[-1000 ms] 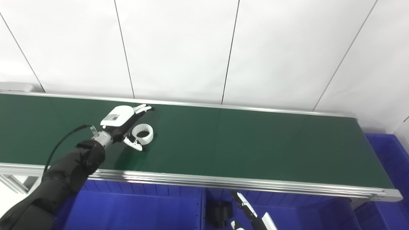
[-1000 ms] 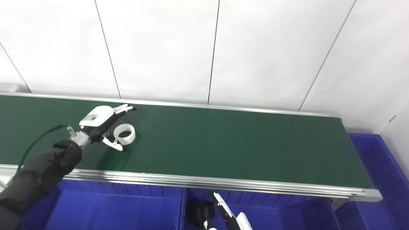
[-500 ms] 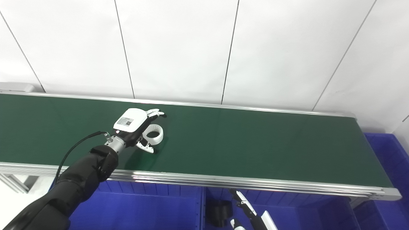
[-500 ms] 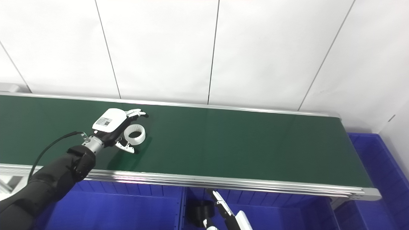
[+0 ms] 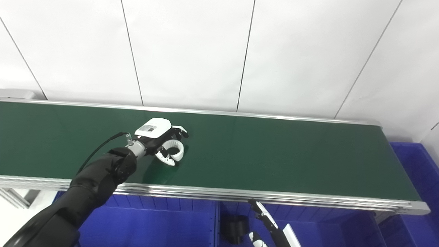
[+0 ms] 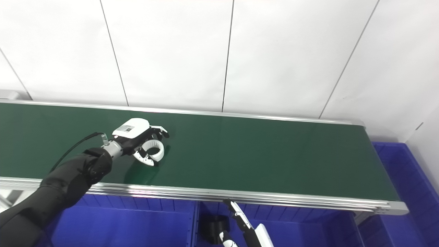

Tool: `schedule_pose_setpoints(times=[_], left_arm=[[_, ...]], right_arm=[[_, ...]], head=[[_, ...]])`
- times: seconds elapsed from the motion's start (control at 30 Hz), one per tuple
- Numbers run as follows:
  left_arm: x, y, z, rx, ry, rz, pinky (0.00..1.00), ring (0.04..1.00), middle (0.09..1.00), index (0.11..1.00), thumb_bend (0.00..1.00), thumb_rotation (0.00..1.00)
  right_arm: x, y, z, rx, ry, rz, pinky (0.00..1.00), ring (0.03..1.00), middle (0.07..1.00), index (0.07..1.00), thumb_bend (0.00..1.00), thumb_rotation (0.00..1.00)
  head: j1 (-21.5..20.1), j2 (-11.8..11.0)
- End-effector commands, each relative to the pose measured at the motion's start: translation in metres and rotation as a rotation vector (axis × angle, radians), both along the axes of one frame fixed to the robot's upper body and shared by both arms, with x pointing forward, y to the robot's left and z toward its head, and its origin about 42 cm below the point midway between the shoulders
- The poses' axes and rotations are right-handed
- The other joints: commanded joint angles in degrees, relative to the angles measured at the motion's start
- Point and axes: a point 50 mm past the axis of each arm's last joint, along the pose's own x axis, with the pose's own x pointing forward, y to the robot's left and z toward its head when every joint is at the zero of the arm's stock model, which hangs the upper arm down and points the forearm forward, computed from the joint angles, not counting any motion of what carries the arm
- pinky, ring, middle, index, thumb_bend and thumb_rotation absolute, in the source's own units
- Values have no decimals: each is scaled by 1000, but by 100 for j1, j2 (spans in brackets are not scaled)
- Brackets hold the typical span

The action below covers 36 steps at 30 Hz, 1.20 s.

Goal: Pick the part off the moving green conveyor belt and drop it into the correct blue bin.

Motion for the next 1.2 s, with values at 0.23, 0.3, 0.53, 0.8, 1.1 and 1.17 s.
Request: schedule_pose_setpoints(times=[0.23,0.3,0.53,0.8,1.1,1.17], left_arm=[[14,-19,-8,73,13,21,250,342,471,513,555,0],[14,-20,-8,59,5,18,237,328,478,490,531,0],[15,-17,-1,-38,-91,0,155,224,474,255,541,0],[17,-10,20,-105,-120,-42,202,256,473,254,541,0],[-15,-6,58,-217,-123,-101,198,252,473,285,542,0],[-28,-4,62,-246,-102,-109,244,291,474,295,540,0]], right_arm=[[2,4,14,45,-73,9,880,935,960,943,376,942],[2,4,14,49,-72,7,878,933,960,943,375,939],[2,4,18,48,-79,5,873,930,958,940,352,922],[3,3,18,46,-81,10,881,935,959,941,355,928],[5,2,19,42,-81,16,890,940,958,939,372,933],[7,3,19,40,-83,20,884,937,959,938,368,937]], head=[[-36,20],[-48,16],[-46,21],[-22,39],[14,96],[25,128]])
